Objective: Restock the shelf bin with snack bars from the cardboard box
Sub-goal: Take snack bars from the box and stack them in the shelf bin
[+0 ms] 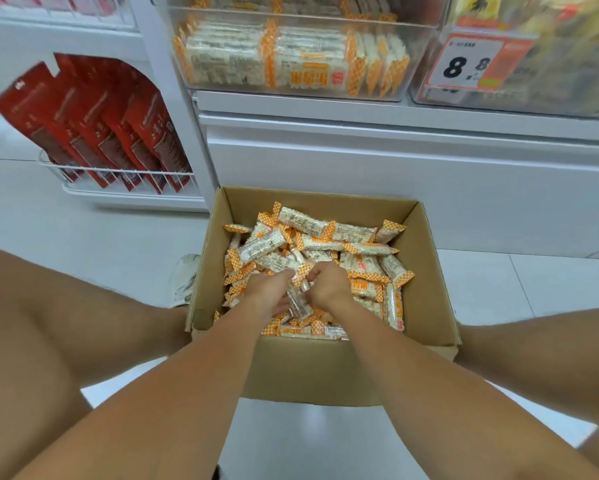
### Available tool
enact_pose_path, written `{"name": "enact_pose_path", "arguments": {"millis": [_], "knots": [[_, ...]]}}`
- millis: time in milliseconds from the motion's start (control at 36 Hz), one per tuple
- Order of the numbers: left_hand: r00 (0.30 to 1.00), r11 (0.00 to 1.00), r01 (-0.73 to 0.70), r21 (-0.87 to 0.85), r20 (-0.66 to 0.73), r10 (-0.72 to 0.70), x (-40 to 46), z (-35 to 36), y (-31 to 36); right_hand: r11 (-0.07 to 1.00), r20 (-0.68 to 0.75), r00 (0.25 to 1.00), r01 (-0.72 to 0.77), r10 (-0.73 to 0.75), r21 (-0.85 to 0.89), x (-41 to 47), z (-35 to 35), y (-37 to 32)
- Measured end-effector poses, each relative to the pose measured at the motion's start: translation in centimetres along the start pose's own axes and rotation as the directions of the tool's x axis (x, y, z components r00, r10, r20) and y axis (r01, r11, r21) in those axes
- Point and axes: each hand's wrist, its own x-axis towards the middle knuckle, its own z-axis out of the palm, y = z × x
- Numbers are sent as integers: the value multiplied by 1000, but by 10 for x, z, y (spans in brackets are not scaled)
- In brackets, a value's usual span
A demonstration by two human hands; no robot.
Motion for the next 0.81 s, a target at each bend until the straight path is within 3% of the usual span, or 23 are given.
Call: {"name": "enact_pose_path", "arguments": {"millis": [83,139,250,361,417,472,556,611,667,722,806], "knots": [[999,999,28,21,-27,-28,-2,2,1,955,154,979,-171,137,241,-3,-29,0],[999,999,45,-16,17,-45,-3,4,3,954,280,950,-206,141,218,-4,-51,-1],[991,998,63,15,121,-64,-1,6,7,937,404,911,-205,78,282,-5,-83,-4],[924,995,102,-2,371,-94,0,3,4,816,577,814,-292,-63,500,-10,-86,-6],[922,994,103,-40,380,-80,-2,0,4,807,610,786,-298,-95,510,-12,-77,-5],[941,995,82,-55,333,-59,-3,0,5,833,536,842,-256,-57,491,-11,-64,-5],[999,1000,-6,-6,47,6,-1,-1,8,876,201,976,-165,79,453,4,-41,2],[999,1000,4,15,-36,-4,1,-5,6,938,-14,995,-88,99,336,15,-31,10],[999,998,53,16,-9,-53,5,-9,1,990,-52,997,-53,60,129,18,-23,14],[991,995,100,-31,90,-97,4,-12,-2,999,9,1000,-25,25,-36,14,-13,14],[983,996,90,-15,160,-87,3,-11,-4,995,-6,1000,-9,9,-102,10,1,17]]}}
